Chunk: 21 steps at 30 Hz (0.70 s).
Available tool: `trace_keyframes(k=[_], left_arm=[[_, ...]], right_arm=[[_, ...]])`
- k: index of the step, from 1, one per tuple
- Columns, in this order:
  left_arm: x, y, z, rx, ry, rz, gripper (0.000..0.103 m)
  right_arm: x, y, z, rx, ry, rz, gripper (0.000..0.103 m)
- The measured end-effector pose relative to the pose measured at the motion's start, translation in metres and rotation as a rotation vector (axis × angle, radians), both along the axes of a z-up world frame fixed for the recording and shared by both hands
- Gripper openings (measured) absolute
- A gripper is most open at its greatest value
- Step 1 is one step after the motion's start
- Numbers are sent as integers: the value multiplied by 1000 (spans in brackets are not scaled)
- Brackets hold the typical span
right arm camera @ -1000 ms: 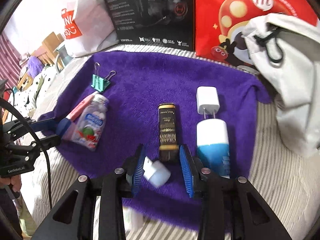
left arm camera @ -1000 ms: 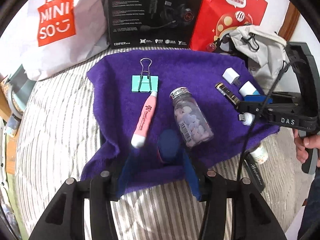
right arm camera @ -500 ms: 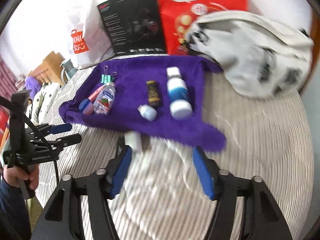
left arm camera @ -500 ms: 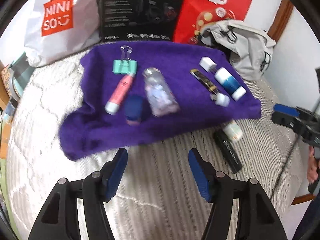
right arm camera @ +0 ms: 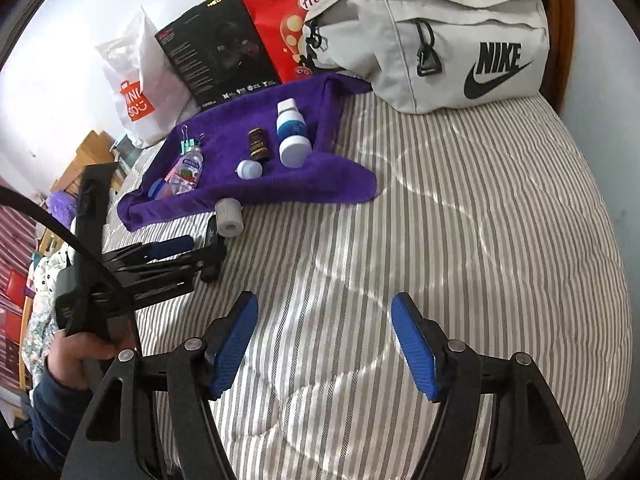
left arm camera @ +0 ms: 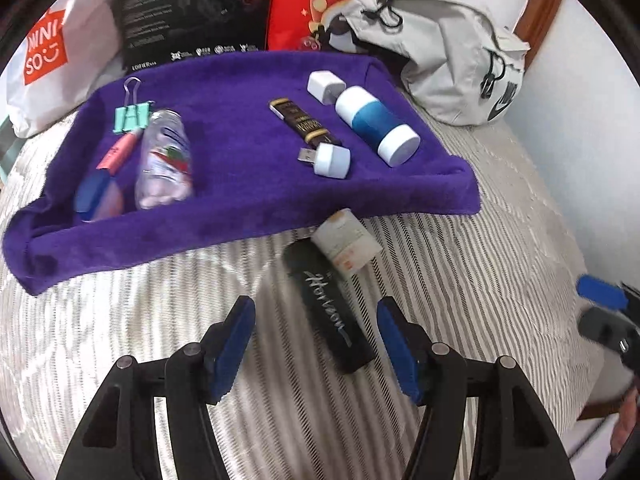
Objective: Organize rigid objects
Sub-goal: 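Grasp the black Horizon stick with left tool while right tool moves to the tape roll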
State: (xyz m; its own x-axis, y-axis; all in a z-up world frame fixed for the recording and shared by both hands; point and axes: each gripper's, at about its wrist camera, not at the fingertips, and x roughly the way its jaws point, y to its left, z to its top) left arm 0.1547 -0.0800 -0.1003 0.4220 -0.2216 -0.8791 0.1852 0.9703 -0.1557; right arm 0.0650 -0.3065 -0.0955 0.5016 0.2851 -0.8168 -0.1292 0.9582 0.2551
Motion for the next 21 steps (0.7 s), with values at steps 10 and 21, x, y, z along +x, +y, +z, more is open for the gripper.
trace_keyframes(k=[10, 21], left_arm=[[-8, 30, -3, 64, -27, 44, 61], [-6, 8, -2, 128, -55, -41, 21]], right_arm=[[-6, 6, -14, -18, 30, 14, 69], [-3, 17, -16, -42, 49, 43, 69]])
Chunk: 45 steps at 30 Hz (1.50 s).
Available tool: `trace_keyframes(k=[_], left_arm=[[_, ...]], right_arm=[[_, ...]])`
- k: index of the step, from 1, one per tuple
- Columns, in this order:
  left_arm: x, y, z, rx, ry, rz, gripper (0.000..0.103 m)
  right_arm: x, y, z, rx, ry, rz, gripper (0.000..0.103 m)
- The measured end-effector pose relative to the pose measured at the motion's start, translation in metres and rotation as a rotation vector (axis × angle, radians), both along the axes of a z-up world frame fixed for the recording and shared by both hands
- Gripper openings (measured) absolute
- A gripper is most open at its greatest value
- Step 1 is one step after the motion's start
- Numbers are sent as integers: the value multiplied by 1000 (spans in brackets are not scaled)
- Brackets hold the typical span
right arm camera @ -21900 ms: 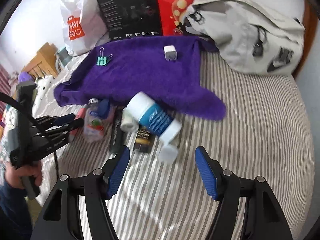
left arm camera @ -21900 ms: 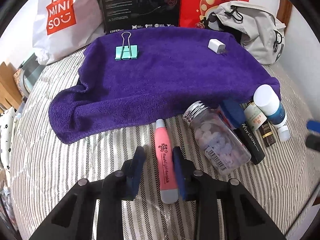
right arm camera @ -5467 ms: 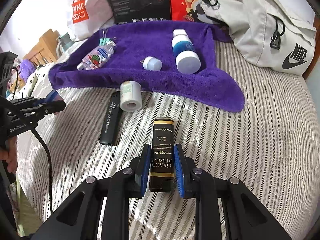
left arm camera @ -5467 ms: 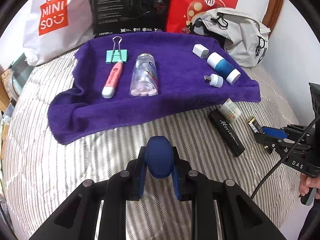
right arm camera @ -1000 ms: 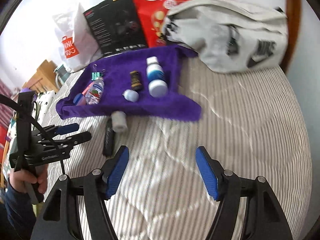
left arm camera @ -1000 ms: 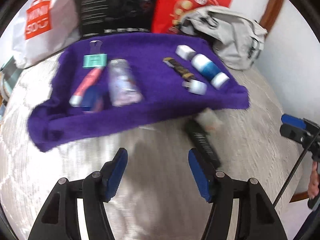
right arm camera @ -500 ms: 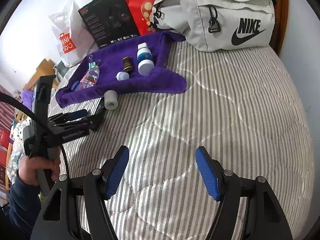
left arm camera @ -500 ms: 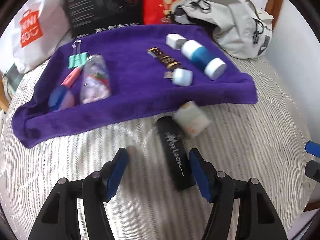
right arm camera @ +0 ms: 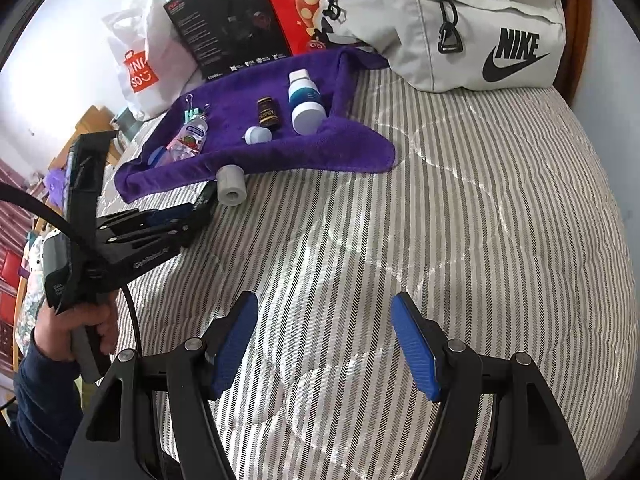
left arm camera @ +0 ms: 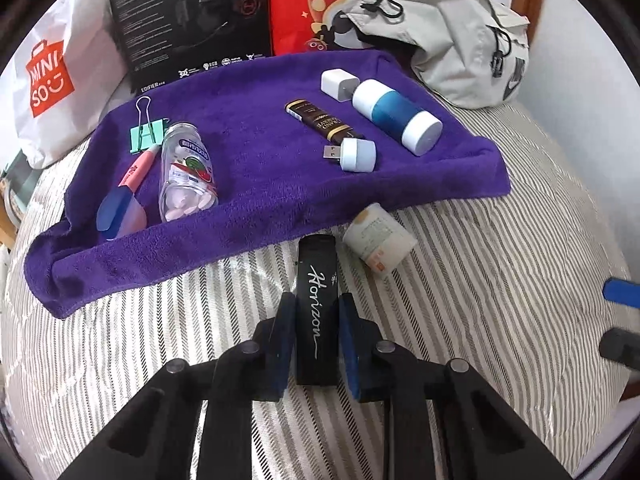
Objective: Organize rigid objects
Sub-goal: 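Grasp the black Horizon stick with left tool while right tool moves to the tape roll, then grasp the white tape roll with right tool while left tool lifts the Horizon stick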
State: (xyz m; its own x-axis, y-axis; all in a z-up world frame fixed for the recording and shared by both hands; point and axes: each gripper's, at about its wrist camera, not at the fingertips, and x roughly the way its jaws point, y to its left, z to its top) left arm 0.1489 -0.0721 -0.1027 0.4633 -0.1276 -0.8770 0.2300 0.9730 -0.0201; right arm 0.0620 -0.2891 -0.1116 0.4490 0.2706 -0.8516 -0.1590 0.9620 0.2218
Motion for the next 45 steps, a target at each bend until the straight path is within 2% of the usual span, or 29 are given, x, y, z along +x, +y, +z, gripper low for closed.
trace_keyframes(k=[3, 12, 20, 25, 32, 38, 43, 45], left_arm=[[-1, 2, 0, -17, 6, 8, 21], [3, -6, -2, 14, -15, -4, 21], [-2, 9, 1, -31, 18, -25, 21], [-10, 29, 4, -22, 10, -6, 21], [-11, 63, 14, -30, -14, 35, 21], [-11, 105, 22, -90, -26, 94, 21], [-14, 137, 26, -117, -27, 143, 21], [-13, 147, 28, -117, -32, 160, 21]], right_arm=[[2, 3, -3, -8, 13, 6, 69], [5, 15, -5, -20, 24, 36, 69], [12, 24, -6, -23, 15, 33, 69], [22, 43, -7, -45, -20, 54, 69], [34, 87, -7, -66, -72, 142, 69], [60, 113, -10, -98, -147, 145, 69], [86, 125, -24, -127, -140, 160, 69], [94, 129, -31, -141, -140, 162, 64]])
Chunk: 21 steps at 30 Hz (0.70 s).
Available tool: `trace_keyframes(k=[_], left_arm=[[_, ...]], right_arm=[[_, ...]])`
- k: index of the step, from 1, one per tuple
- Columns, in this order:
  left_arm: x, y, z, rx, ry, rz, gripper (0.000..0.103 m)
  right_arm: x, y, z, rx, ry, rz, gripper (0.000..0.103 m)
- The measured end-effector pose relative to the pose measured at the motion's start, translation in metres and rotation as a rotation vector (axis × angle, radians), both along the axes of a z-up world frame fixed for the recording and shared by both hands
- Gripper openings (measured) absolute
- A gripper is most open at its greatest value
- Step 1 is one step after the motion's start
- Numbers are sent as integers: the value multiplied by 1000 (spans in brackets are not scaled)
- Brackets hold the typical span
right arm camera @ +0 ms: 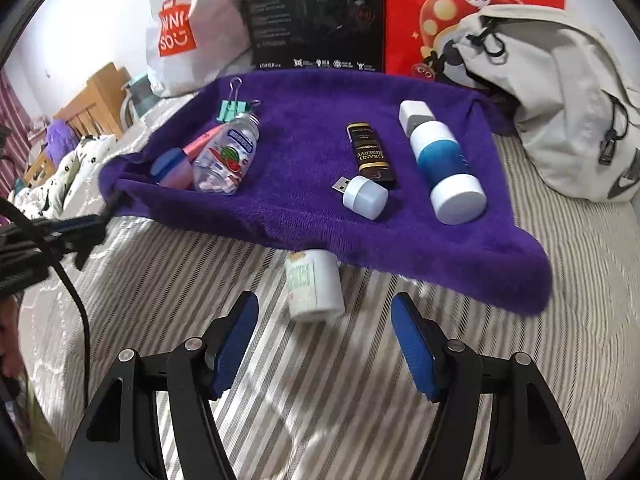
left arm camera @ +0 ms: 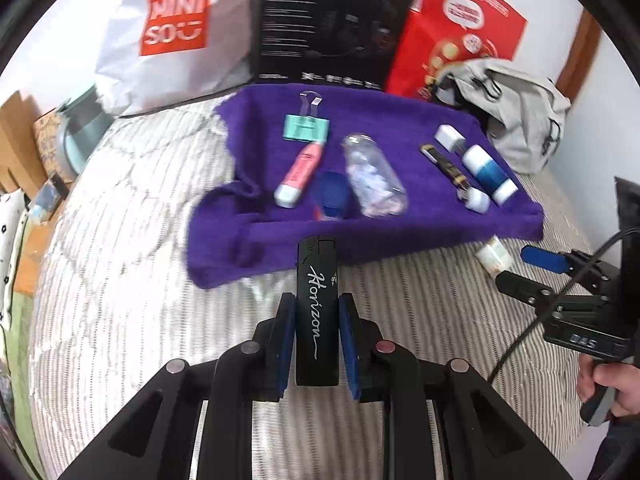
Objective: Organize rigid objects
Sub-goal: 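Grasp the white tape roll with right tool while left tool lifts the Horizon stick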
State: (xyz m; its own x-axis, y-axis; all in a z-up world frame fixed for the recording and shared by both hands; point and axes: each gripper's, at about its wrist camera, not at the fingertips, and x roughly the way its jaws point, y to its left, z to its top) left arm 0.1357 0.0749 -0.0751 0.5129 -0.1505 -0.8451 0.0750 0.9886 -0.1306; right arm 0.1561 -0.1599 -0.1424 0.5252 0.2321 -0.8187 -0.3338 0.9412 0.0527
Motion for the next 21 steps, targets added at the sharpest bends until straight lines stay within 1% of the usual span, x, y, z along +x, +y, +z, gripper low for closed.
trace_keyframes(k=[1, 2, 3, 4, 7, 8, 9, 12, 14, 17, 21], left_arm=[[1, 2, 0, 3, 0, 2, 21], [0, 5, 0, 5, 1, 4, 21], [1, 7, 0, 5, 2, 6, 21], [2, 8, 0, 5, 1, 7, 21], [4, 9, -1, 2, 1, 6, 21], [4, 9, -1, 1, 1, 6, 21], [4, 9, 0, -1, -4, 7, 21], [4, 9, 2, -8, -12, 1, 21], [5, 7, 4, 0, -19, 0, 21], [5, 3, 5, -6, -17, -12, 21], [5, -3, 4, -16, -11, -26, 21]], right_arm=[[2, 2, -2, -5, 0, 2, 61], [4, 4, -5, -11, 1, 10, 54], [6, 6, -7, -17, 2, 17, 49], [6, 9, -8, -29, -5, 23, 49], [5, 17, -9, -75, -41, 50, 42], [5, 18, -9, -75, -48, 58, 33], [4, 18, -9, -69, -49, 67, 29], [4, 20, -8, -84, -47, 81, 29], [1, 17, -6, -85, -29, 85, 29], [-9, 11, -6, -76, -6, 85, 30], [-18, 7, -9, -64, -21, 76, 30]])
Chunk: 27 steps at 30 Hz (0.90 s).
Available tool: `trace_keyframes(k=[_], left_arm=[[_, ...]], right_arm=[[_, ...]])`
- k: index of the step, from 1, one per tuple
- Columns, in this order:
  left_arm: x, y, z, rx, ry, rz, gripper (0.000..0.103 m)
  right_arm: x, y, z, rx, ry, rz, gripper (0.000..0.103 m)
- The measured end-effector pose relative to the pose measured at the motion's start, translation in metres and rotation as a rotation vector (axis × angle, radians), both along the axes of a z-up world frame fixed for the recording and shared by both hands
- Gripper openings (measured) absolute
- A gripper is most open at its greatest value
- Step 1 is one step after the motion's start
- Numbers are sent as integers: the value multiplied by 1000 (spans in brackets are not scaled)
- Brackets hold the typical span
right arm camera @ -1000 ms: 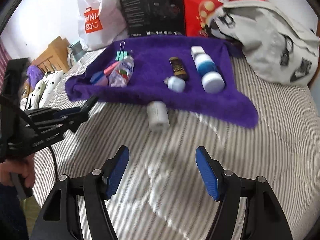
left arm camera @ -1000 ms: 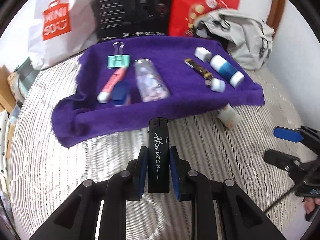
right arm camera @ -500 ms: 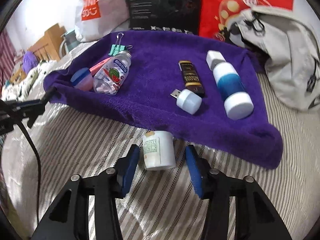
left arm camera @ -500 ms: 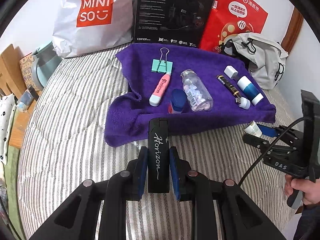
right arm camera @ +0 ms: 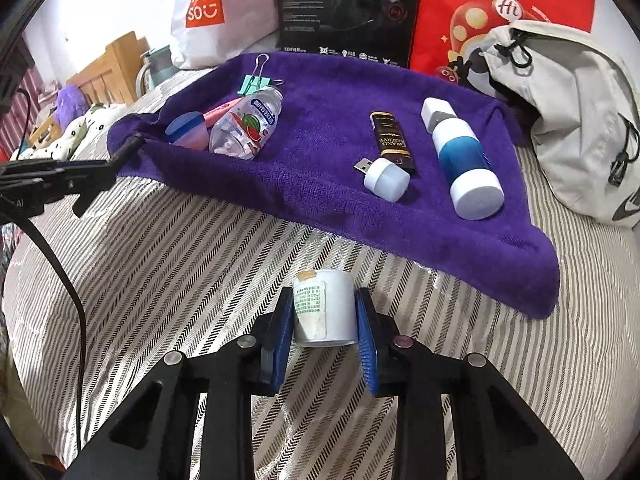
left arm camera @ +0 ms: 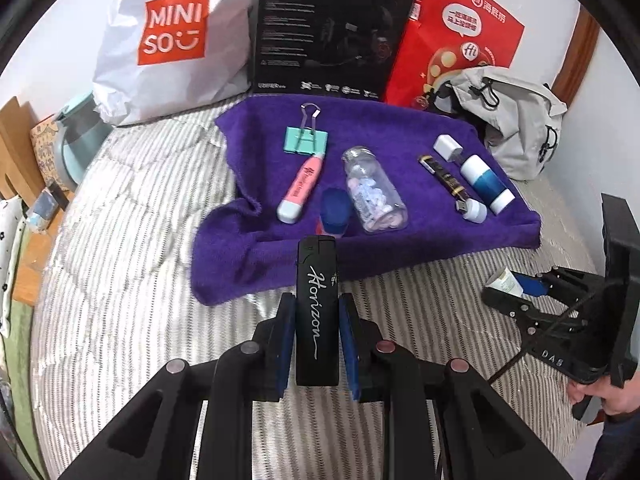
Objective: Organize rigid objects
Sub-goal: 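Grasp the white tape roll with right tool while left tool lifts the Horizon stick, then lay the Horizon stick on the towel while right tool sets the tape roll there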
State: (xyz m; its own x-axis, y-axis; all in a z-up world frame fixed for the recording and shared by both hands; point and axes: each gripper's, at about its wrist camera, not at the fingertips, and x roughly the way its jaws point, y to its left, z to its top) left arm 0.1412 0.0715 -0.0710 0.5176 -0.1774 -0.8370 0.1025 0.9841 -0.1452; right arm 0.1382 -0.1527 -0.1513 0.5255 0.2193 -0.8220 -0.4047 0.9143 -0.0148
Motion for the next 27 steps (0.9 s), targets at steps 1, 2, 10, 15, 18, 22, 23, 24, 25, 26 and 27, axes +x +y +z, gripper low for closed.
trace_keyframes(k=[1, 2, 10, 15, 18, 22, 23, 24, 25, 26, 27], left_arm=[[1, -3, -1, -1, 3, -3, 21], [1, -6, -1, -2, 1, -8, 21], [3, -18, 12, 3, -23, -42, 21], [12, -24, 23, -9, -56, -55, 21], [19, -27, 27, -13, -65, -62, 21], [30, -30, 31, -17, -71, -74, 21], [33, -30, 32, -14, -70, -76, 21], [36, -31, 33, -14, -70, -77, 21], [38, -31, 33, -14, -71, -78, 21], [42, -32, 34, -16, -73, -81, 21], [45, -32, 34, -18, -72, -84, 21]], right_arm=[[1, -1, 0, 7, 8, -7, 30], [1, -2, 1, 14, 17, -10, 30], [-5, -15, 23, 33, -2, -8, 29], [-1, -33, 42, 74, -32, -42, 30], [5, -40, 51, 77, -48, -54, 30], [14, -42, 61, 82, -65, -51, 30], [17, -42, 63, 84, -70, -49, 30], [19, -43, 64, 85, -73, -47, 30], [23, -43, 66, 87, -75, -46, 30], [26, -43, 68, 90, -78, -46, 30], [28, -42, 68, 93, -78, -45, 30]])
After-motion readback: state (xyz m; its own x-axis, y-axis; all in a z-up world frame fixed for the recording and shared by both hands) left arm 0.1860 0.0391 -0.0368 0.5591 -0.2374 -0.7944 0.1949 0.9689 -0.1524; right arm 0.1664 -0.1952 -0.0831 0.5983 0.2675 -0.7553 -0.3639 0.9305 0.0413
